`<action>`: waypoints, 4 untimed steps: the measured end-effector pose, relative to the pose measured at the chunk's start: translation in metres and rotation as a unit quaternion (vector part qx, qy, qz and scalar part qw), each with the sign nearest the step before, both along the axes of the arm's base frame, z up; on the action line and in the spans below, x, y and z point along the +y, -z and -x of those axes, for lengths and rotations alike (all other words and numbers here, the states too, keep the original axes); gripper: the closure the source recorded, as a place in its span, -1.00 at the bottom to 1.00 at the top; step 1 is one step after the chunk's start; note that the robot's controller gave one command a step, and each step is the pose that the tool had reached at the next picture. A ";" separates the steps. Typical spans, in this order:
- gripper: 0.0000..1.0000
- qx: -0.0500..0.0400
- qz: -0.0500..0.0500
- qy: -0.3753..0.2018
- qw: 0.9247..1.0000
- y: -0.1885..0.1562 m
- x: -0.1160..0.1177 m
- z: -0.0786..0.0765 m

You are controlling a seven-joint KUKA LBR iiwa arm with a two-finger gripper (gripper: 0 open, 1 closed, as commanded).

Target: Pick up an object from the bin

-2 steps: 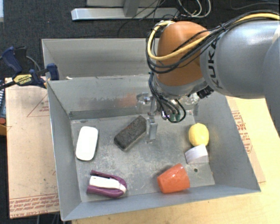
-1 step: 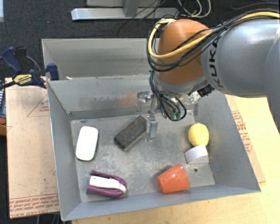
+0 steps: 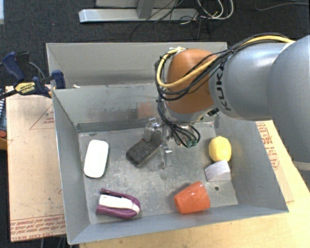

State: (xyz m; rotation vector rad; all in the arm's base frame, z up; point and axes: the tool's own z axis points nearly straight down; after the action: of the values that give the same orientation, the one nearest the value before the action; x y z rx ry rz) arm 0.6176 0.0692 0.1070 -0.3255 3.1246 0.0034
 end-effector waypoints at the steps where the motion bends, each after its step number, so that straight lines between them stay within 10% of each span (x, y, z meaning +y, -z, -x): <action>1: -1.00 -0.002 0.000 -0.053 0.999 -0.031 -0.006 -0.011; 3: -1.00 -0.006 -0.002 -0.064 0.998 0.036 -0.005 -0.020; 4: 1.00 -0.006 -0.003 -0.038 0.999 0.034 -0.005 -0.020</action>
Offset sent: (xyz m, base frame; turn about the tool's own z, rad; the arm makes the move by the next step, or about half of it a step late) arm 0.0135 0.0002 -0.0016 -0.0020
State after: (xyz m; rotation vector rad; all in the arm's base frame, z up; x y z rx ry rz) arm 0.6372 0.0647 0.0731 -0.4432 3.0982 0.0097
